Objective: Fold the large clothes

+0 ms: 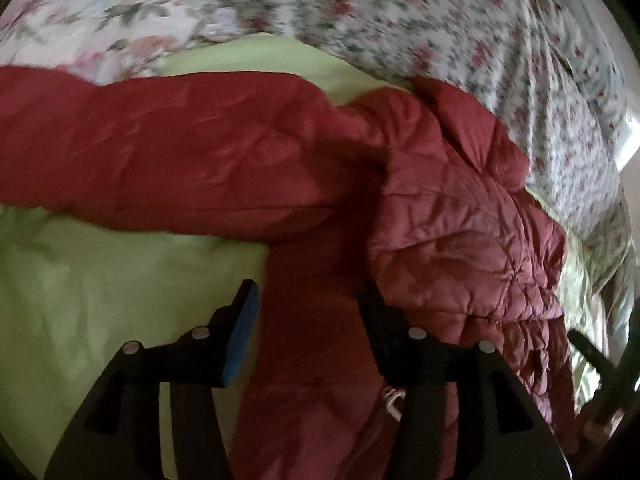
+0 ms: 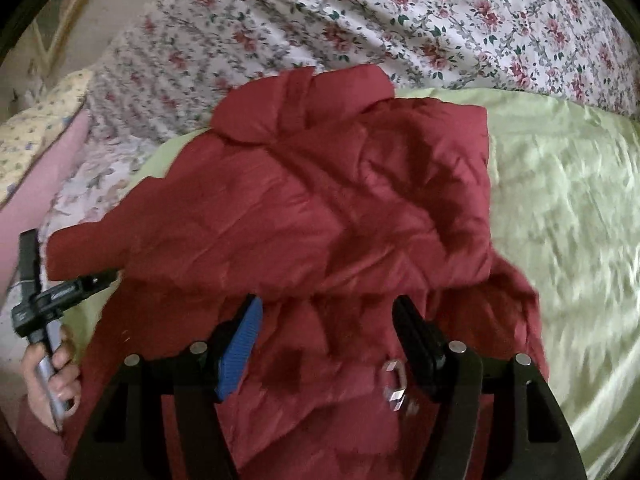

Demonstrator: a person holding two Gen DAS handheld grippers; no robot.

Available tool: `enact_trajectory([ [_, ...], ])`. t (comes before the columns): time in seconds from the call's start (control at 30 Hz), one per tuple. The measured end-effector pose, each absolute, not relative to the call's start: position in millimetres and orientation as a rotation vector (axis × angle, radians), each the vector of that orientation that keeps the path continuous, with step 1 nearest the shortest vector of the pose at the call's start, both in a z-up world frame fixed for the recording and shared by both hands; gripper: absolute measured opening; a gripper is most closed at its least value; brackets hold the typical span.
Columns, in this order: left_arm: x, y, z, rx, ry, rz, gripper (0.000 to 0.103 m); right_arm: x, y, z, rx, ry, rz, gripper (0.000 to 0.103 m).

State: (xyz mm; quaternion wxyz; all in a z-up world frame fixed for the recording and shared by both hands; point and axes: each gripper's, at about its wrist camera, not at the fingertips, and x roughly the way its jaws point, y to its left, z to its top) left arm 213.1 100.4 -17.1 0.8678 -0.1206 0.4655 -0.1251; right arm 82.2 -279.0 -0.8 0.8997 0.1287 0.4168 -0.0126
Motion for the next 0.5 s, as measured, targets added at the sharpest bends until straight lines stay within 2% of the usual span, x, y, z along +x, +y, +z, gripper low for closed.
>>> enact_trajectory([
  [0.07, 209.2, 115.7, -17.7, -0.281, 0.972, -0.253, 0.064, 72.1, -276.1, 2.5, 0.281, 0.855, -0.019, 0.07],
  [0.23, 201.2, 162.9, -19.7, -0.35, 0.947, -0.176, 0.071, 45.8, -270.7, 11.4, 0.29, 0.831, -0.008, 0.072],
  [0.5, 202.4, 235.0, -38.4, -0.473, 0.954, -0.021, 0.071, 12.6, -269.3, 7.7, 0.295, 0.837, -0.04, 0.073],
])
